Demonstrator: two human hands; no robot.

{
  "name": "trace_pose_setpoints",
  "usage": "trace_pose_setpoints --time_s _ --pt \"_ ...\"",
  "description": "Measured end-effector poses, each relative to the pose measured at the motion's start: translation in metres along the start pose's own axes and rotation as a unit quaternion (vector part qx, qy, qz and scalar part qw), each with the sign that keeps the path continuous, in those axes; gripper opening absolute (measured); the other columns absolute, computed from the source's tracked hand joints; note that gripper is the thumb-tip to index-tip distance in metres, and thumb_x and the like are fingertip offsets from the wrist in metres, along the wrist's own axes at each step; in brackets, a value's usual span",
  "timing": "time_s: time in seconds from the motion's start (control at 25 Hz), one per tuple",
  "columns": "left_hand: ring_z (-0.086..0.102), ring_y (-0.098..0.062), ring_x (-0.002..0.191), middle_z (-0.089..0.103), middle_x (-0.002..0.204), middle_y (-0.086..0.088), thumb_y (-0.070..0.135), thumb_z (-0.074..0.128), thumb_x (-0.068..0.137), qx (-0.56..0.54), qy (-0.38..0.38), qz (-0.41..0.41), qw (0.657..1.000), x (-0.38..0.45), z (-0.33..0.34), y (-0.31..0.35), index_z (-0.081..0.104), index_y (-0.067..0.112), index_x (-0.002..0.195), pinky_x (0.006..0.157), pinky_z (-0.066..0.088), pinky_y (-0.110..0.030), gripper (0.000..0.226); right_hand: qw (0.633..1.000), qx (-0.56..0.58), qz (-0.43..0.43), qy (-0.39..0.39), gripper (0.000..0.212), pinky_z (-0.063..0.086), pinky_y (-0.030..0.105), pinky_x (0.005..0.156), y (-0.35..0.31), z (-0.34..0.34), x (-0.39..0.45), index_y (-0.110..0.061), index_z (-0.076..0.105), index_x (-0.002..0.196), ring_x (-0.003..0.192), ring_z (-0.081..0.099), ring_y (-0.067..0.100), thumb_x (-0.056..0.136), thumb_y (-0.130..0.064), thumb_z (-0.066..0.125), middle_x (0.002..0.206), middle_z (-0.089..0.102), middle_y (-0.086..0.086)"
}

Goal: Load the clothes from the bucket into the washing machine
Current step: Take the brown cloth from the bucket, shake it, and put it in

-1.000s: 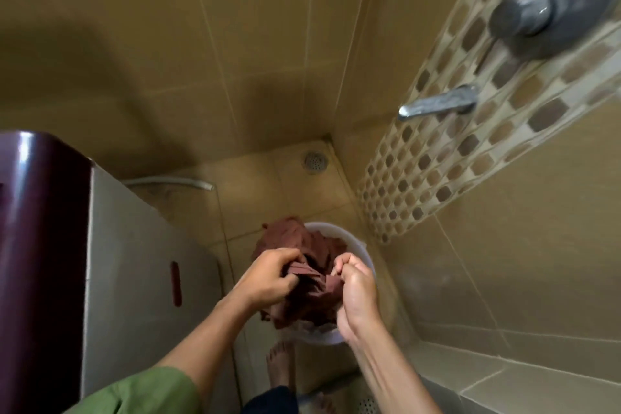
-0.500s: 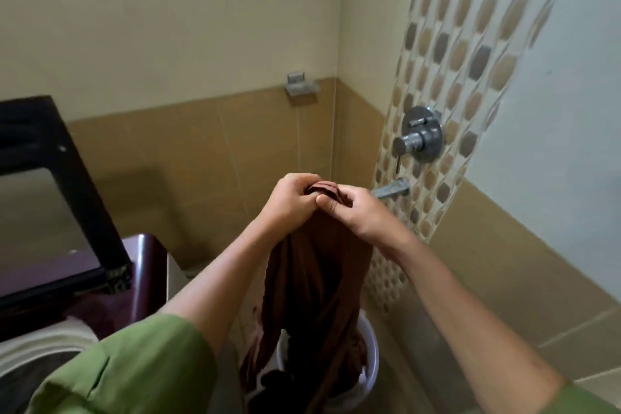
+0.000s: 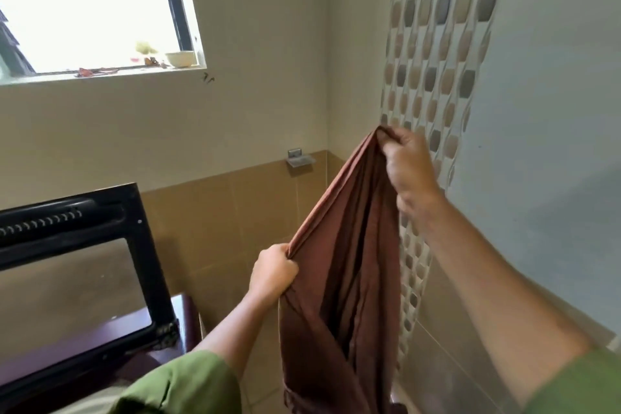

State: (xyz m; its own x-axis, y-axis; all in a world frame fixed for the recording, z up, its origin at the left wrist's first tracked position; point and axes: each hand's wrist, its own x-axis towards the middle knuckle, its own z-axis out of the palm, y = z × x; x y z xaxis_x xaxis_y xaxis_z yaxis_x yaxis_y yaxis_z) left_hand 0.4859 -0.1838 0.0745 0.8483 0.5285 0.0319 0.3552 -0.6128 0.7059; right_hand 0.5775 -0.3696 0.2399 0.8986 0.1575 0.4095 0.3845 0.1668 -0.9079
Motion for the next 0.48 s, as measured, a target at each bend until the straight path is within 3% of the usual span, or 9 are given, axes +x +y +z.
trace_pose_setpoints --time_s 0.24,0.36,0.48 --pt "0.067 -0.034 0.093 0.072 0.092 -0.014 0.004 0.050 0.074 0.031 0.094 -0.105 0.990 -0.005 -0.095 -0.084 0.072 0.018 0.086 0.073 0.048 -0.030 0.029 0.958 0.120 -0.018 0.261 0.029 0.042 0.022 0.067 -0.056 -0.039 -0.001 -0.017 0.057 0.068 0.064 0.049 0.009 0.097 -0.014 0.050 0.067 0.051 -0.006" --pt "0.064 -0.036 0.101 0.071 0.104 -0.019 0.005 0.053 0.079 0.034 0.141 -0.120 0.982 0.006 -0.141 -0.103 0.072 0.016 0.093 0.085 0.049 -0.034 0.026 0.942 0.090 -0.003 0.323 0.035 0.037 0.013 0.053 -0.057 -0.058 -0.008 -0.019 0.048 0.062 0.048 0.041 -0.001 0.097 -0.020 0.051 0.060 0.042 -0.010" --pt "0.060 -0.040 0.111 0.066 0.116 -0.023 0.007 0.052 0.084 0.011 0.185 -0.143 0.972 0.019 -0.170 -0.100 0.069 0.011 0.105 0.091 0.047 -0.038 0.027 0.937 -0.004 0.023 0.349 0.040 0.028 0.023 0.057 -0.054 -0.069 -0.007 -0.019 0.036 0.058 0.049 0.030 0.005 0.095 -0.022 0.050 0.059 0.031 -0.008"
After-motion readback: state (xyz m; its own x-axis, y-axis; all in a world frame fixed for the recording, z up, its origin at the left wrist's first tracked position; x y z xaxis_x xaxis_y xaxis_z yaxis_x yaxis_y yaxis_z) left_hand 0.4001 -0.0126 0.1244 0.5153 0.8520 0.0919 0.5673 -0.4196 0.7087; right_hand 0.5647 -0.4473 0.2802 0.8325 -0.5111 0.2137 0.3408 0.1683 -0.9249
